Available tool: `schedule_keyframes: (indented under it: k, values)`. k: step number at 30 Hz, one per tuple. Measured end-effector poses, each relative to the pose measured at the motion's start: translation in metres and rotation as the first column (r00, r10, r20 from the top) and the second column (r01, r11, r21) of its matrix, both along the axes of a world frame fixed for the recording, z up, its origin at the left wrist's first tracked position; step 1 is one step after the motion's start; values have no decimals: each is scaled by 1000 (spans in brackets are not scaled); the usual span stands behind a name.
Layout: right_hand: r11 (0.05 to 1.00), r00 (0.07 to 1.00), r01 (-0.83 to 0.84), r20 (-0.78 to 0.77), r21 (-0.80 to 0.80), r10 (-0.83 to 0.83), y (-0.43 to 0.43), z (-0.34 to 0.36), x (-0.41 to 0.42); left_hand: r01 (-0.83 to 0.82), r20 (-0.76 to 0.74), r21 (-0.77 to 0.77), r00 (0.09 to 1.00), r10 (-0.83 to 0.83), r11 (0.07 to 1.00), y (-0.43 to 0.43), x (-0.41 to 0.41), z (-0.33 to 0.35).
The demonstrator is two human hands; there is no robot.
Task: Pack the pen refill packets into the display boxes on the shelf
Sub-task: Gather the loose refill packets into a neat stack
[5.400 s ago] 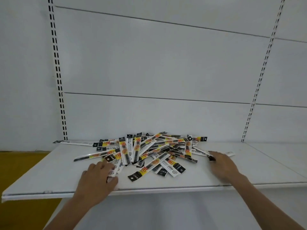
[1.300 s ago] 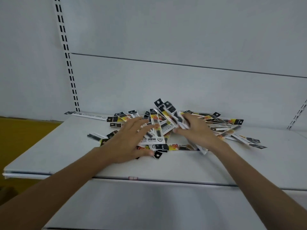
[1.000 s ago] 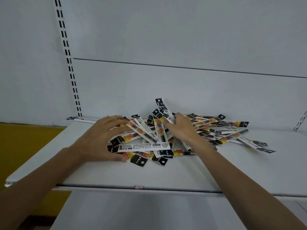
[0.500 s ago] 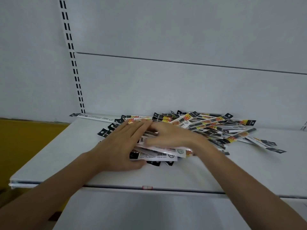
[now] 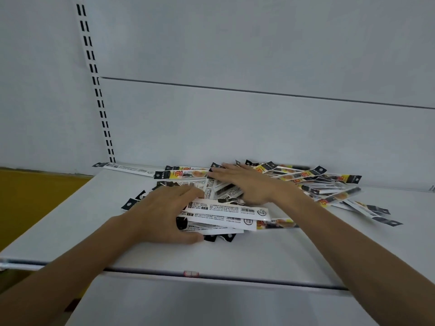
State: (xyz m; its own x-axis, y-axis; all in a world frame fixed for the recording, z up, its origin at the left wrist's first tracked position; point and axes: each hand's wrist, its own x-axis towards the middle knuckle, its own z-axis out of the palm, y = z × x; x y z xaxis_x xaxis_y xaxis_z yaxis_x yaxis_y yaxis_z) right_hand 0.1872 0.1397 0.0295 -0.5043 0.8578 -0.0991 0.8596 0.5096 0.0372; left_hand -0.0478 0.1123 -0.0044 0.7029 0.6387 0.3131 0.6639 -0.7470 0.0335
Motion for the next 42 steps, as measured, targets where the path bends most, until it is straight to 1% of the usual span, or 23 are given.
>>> schedule_keyframes:
  k: [2,3,6,8,9,11,14,20,23,26,29,31,33,36,37,39,42]
  values:
    - [998,997,-66,46,-16,67,6,-1,-6,27,15,140,999,-30,990,-3,-1,-2]
    - [995,994,-93,64,-21,94,8,-1,-8,27,30,172,999,-32,985,-4,-2,-4]
    - [988,984,-152,93,-6,152,17,-1,-12,33,59,160,997,-43,987,-4,-3,-8]
    - [988,984,-151,100,17,148,21,1,-15,30,37,145,999,-36,989,-3,-3,-7]
    - [991,989,-134,74,29,131,24,2,-15,29,26,149,999,-33,988,-3,-3,-6]
    - [992,994,-110,-24,60,111,29,0,-13,23,15,148,1000,-26,989,-4,-4,-5]
    - [985,984,-85,-140,148,106,37,-10,-9,34,23,187,999,-39,982,-6,-5,-5]
    - [949,990,-7,-134,316,52,42,-14,-12,38,40,307,998,-53,951,-10,-4,-3]
    - [934,985,94,-169,343,-36,42,-13,-16,28,41,356,998,-46,934,-12,-3,-3]
    - [918,982,142,-170,371,-83,43,-12,-21,36,70,386,995,-68,922,-14,-4,-4]
    - [909,962,205,-245,363,-119,47,-6,-22,86,81,395,989,-128,915,-15,-3,-4]
    - [894,953,243,-262,376,-148,50,-2,-21,94,65,382,990,-128,919,-15,-2,-3]
    - [873,940,281,-298,399,-166,52,0,-20,81,53,345,993,-106,935,-16,-2,-3]
    - [847,890,345,-427,404,-159,53,8,-19,61,32,254,997,-71,965,-17,-2,-2]
    - [852,879,347,-452,392,-150,52,12,-20,62,19,237,997,-69,970,-16,-1,-2]
    - [887,889,283,-447,365,-100,48,21,-27,74,-7,230,997,-75,970,-13,1,-2]
    - [944,913,142,-408,297,-9,37,32,-47,92,32,307,994,-107,947,-11,5,-1]
